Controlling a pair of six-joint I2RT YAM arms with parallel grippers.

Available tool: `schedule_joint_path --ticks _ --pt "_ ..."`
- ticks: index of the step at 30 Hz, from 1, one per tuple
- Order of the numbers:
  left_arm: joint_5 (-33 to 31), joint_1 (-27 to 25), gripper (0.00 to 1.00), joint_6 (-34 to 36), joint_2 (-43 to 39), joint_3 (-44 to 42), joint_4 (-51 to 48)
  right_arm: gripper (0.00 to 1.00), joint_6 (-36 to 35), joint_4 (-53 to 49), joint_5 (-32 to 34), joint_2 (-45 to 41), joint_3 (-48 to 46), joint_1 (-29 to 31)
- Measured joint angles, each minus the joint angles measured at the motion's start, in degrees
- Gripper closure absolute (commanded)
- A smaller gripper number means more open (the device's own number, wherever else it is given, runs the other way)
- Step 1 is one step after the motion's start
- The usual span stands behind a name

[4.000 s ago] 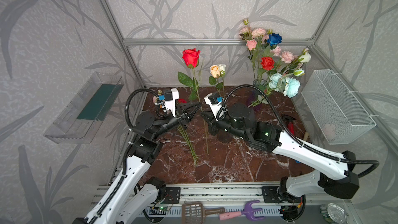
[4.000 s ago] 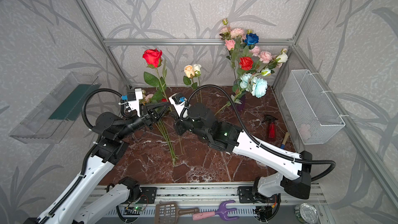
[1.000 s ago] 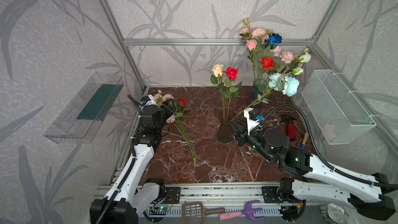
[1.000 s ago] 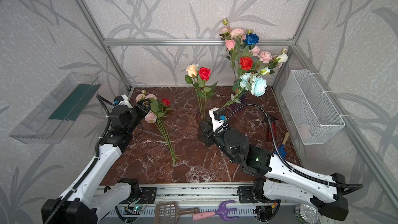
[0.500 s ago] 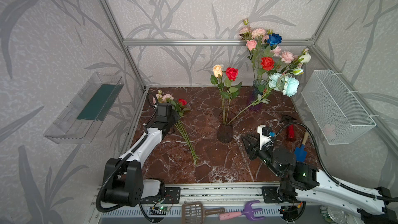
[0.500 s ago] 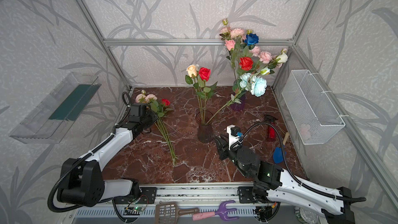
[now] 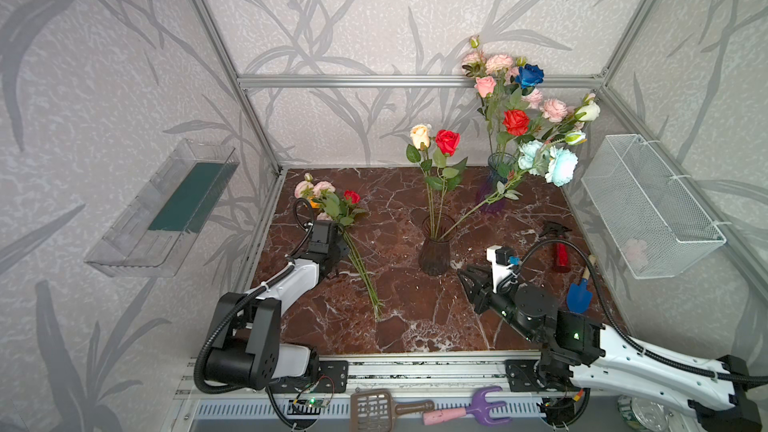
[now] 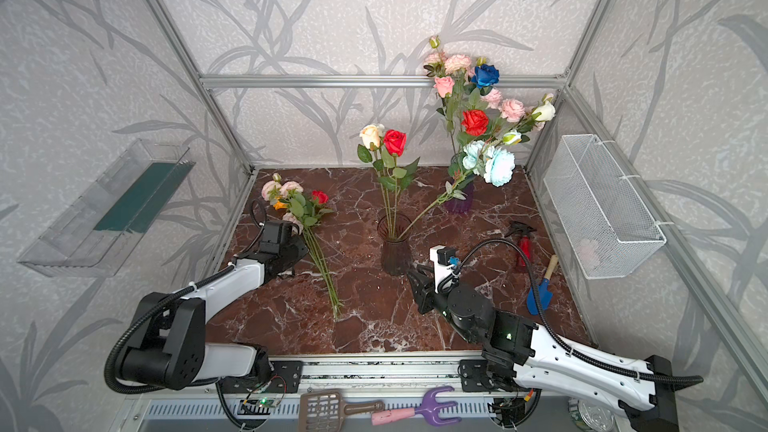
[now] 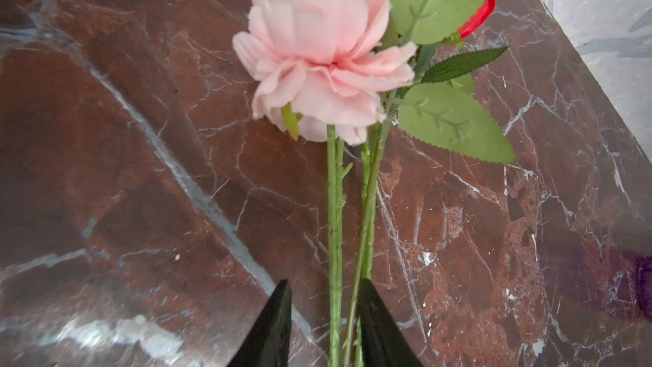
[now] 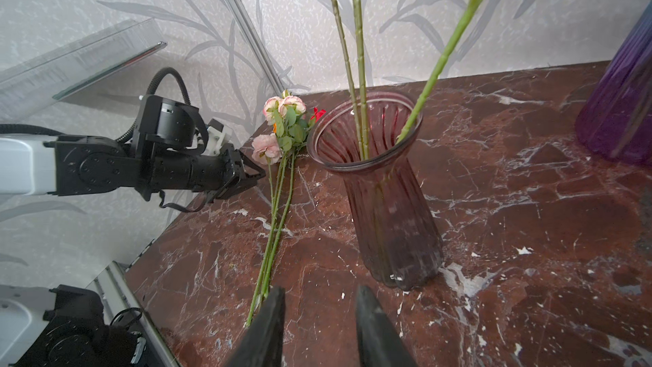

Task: Arrange the flowers into the vase
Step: 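Move the right gripper back from the vase while the left gripper reaches the bunch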

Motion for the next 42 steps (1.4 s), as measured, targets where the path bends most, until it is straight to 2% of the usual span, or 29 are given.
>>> schedule_joint_path --ticks 5,10,16,18,20,22,28,34,42 --pt "1.0 0.0 0.64 -0.1 7.3 0.0 6.6 0.66 2.6 1.1 -0.8 -2.4 -3.1 0.0" --pt "2.0 0.6 0.71 -0.9 11.0 0.0 10.5 0.66 5.1 0.1 -0.8 -4.8 -4.1 0.0" --pt "2.6 1.0 0.92 -1.4 10.9 0.0 13.1 0.66 6.6 -0.9 -0.9 -6.6 -4.1 0.0" --pt "2.7 1.0 0.95 -1.2 9.8 -0.1 12.5 0.66 6.7 -1.1 -0.9 -6.5 -4.1 0.0" --pt "2.3 0.7 1.00 -0.7 6.7 0.1 9.7 0.66 6.7 -1.4 -0.9 -6.5 -4.1 0.0" --pt "1.2 0.0 1.00 0.5 2.6 1.7 5.0 0.66 6.7 -1.6 -0.9 -6.6 -4.1 0.0" --pt "-3.0 -4.4 1.00 6.2 -7.7 12.9 -7.5 0.66 6.6 -1.5 -0.9 -6.3 -4.1 0.0" --pt "-4.0 -6.9 1.00 12.3 -9.2 22.9 -18.8 0.66 6.4 -0.6 -1.6 -5.3 -4.0 0.0" --pt "-3.2 -7.3 1.00 16.9 -9.5 23.4 -28.0 0.67 6.2 -0.5 -2.1 -5.5 -3.1 0.0"
